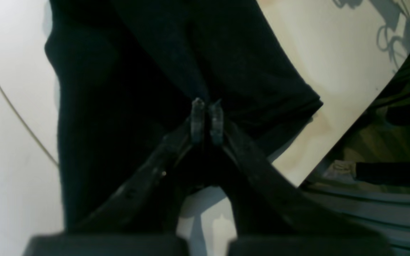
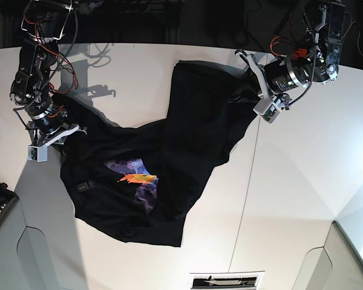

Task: Layout the t-shirt on the table in an organized manner, then fold the t-shirt properly
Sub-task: 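Lift and pull the shirt apart with both grippers to spread it, then release the shirt with the left gripper and move it to a new edge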

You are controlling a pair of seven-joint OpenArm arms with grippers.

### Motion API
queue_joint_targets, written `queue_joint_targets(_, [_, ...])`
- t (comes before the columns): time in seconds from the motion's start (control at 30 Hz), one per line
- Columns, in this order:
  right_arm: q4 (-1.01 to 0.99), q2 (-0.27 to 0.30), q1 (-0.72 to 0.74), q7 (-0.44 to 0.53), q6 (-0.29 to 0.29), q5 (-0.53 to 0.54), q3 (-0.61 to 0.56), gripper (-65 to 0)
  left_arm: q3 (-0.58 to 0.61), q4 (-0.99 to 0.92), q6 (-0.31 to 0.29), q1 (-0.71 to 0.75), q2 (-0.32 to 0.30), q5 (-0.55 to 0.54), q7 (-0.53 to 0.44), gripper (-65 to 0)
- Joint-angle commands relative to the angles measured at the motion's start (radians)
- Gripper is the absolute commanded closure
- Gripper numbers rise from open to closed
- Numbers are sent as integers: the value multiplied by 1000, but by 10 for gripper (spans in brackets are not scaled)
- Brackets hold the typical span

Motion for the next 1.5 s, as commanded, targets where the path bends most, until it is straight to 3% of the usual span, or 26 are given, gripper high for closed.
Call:
queue_joint_targets(0.0, [19,11,19,19,5,12,2,0,-26,27,-17,-8,-14,-20,-18,0])
queue_joint_targets(0.23, [19,17,19,19,4,-2,2,0,-252,113,-17,-8,-20,-38,-18,0])
queue_joint_targets(0.43, [19,37,19,17,4,-14,2,0,-420,99,-17,-76,-121,-34,-40,0])
queue_joint_targets(0.67, [19,92,0,2,1,-14,2,0,-435,-124,-17,-226,-265,40,-111,0])
queue_joint_targets(0.83, [19,128,-32,4,1,-10,17,0,-435,-355,-17,-351,-303,72,-172,0])
queue_joint_targets(1.0, [19,133,-40,3,-3,40,88,0,-435,-502,-17,-446,-335,51,-175,0])
queue_joint_targets(1.03, [19,133,-40,-3,-3,66,100,0,-430,-515,-17,-456,-341,30,-175,-11])
queue_joint_targets(1.1, [19,133,-40,-12,-2,107,116,0,-420,-523,-17,-459,-348,-7,-174,-172])
queue_joint_targets(1.17, [19,133,-40,-22,-2,129,117,-94,-403,-523,-17,-459,-349,-42,-168,-307])
queue_joint_targets(1.23, [19,133,-40,-35,2,166,117,-228,-386,-523,-17,-459,-349,-98,-113,-329])
queue_joint_targets(1.3, [20,133,-40,-44,28,202,120,-316,-377,-523,-17,-459,-348,-179,-26,-329])
queue_joint_targets(1.47, [33,132,-39,-53,53,278,120,-326,-383,-514,-17,-436,-349,-431,175,-328])
